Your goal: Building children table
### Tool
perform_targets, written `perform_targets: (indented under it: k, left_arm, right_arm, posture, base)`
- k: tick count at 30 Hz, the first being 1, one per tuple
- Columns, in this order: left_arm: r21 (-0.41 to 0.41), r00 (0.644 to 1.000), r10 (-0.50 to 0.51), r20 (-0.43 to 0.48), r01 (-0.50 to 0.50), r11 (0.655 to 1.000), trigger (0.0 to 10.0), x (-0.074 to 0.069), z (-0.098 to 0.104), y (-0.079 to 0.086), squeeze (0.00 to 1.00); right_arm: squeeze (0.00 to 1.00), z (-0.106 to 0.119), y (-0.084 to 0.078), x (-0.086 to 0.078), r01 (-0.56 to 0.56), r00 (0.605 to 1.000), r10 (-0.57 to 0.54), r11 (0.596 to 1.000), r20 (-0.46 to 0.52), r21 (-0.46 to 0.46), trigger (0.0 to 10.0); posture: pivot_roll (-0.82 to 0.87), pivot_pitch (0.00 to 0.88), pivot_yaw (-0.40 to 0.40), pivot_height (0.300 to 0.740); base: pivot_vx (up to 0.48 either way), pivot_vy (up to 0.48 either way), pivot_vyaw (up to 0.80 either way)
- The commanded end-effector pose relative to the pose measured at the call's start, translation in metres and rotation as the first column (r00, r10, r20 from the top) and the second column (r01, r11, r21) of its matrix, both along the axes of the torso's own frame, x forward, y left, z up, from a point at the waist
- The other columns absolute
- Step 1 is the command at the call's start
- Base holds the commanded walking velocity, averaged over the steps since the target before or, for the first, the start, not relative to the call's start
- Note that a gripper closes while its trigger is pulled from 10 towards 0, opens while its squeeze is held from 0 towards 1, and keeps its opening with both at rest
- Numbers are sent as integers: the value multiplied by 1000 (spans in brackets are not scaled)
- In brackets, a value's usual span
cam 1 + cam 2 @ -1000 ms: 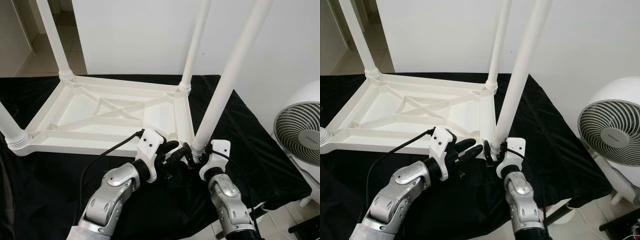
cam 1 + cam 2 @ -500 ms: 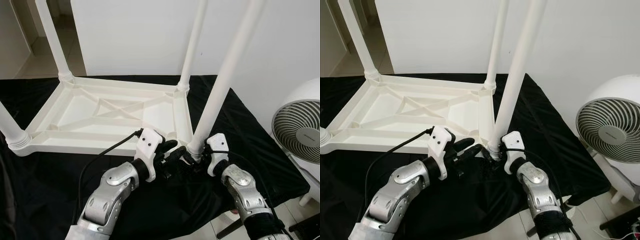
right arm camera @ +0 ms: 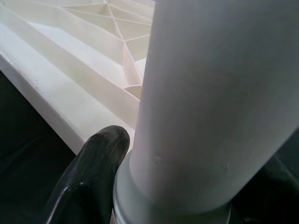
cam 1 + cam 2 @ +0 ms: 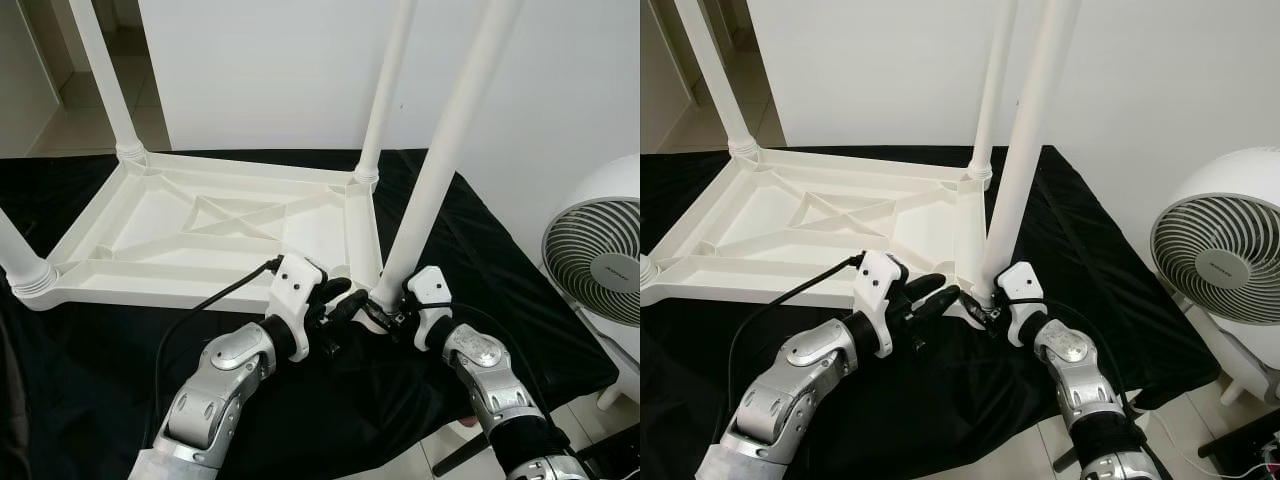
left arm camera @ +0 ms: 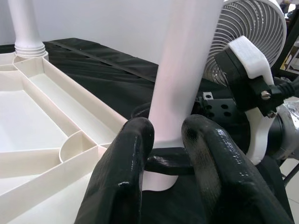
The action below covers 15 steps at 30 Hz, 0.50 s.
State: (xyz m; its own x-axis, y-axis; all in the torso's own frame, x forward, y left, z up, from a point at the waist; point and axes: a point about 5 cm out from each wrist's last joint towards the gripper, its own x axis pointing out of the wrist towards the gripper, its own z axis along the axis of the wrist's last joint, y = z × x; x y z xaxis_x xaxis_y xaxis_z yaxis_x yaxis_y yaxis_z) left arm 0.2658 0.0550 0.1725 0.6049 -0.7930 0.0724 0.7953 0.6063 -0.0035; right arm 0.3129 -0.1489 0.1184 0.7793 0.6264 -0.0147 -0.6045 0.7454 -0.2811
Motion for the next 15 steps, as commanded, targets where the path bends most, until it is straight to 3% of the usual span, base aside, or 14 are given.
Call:
perform_targets:
  k: [1, 11, 12, 14, 15]
  left_arm:
    - [-2, 1000, 2, -6, -2, 1000, 10000, 0, 1, -1, 0]
    - [-4, 1000, 1, -8, -1, 1000, 10000, 0, 0, -3, 0]
    - [-5, 1000, 3, -8, -3, 1000, 10000, 0, 0, -2, 0]
    - [-5, 1000, 3, -8, -3, 1000, 10000, 0, 0, -2, 0]
    - [-4, 1000, 4, -8, -4, 1000, 10000, 0, 0, -2, 0]
  right_arm:
    - [0, -10, 5, -6, 35, 999, -33, 998, -40, 45, 0]
    - [0, -10, 17, -11, 156, 988, -152, 977, -41, 148, 0]
    - [0, -10, 19, -9, 249, 968, -245, 952, -48, 178, 0]
    - [0, -10, 19, -9, 249, 968, -245, 952, -48, 178, 0]
    - [0, -10, 20, -7, 329, 944, -324, 922, -61, 202, 0]
  posture:
    - [5, 47, -23, 740]
    - [-1, 48, -23, 740]
    - [-2, 48, -23, 740]
    - [-2, 48, -23, 740]
    - [-4, 48, -22, 740]
  base:
    - [0, 0, 0]
    - [0, 0, 0]
    - [0, 0, 0]
    - [0, 0, 0]
    - [0, 0, 0]
